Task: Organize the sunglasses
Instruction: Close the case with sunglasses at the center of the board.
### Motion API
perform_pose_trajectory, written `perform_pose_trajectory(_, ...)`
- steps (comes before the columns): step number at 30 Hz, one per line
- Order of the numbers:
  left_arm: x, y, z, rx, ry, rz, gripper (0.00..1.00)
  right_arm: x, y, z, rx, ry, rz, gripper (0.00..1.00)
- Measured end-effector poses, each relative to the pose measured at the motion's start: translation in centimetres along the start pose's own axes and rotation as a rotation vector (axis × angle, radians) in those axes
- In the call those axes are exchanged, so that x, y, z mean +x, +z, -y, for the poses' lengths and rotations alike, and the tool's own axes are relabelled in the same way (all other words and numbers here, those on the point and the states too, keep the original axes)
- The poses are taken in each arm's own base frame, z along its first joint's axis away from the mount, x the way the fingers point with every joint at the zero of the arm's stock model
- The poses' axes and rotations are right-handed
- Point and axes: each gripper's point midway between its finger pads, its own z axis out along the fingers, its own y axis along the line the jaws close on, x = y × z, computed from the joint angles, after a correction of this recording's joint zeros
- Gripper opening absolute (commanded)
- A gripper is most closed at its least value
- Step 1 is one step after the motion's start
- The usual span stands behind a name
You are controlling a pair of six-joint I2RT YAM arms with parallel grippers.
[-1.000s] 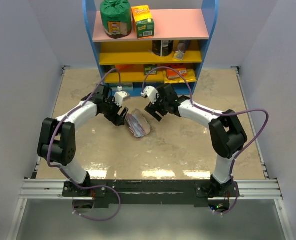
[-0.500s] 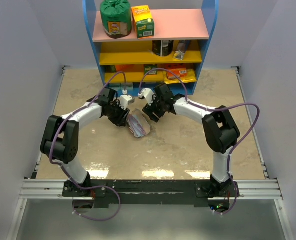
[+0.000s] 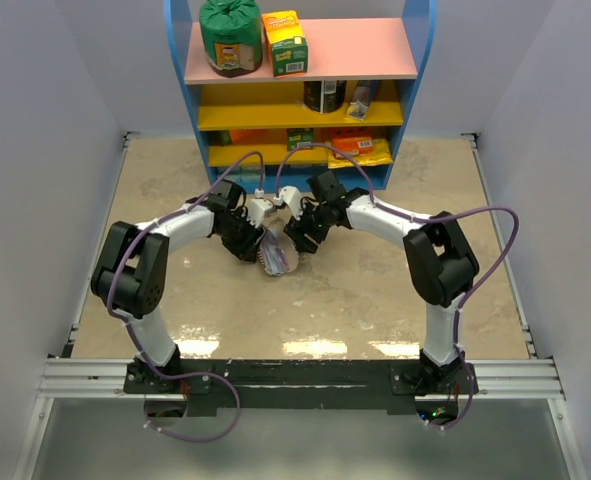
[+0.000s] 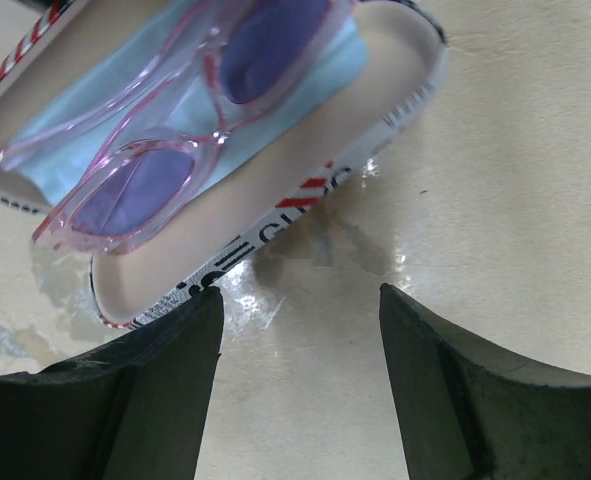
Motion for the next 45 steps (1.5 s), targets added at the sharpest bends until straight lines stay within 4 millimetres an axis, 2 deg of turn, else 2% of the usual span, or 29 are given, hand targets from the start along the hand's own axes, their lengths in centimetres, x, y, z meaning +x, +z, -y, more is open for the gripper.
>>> perform_pose_trajectory(10,-1.0,0.1,-0.4,-0.019,0.028,-0.008,0.56,0.6,0.0,-2.0,-0.105,-0.04,-0.006,0.68)
perform_pose_trajectory(35,-1.2,0.8,0.9,-0.025,0.083,-0.032,0.57,0.2,-0.5,-4.5,-0.229,0.046,0.024,0.7)
perform_pose_trajectory(45,-1.5,1.0,1.6,-0.017,0.105,-0.033,0.56,0.3,-0.8,-4.8,-0.23,0.077,0.027,0.7)
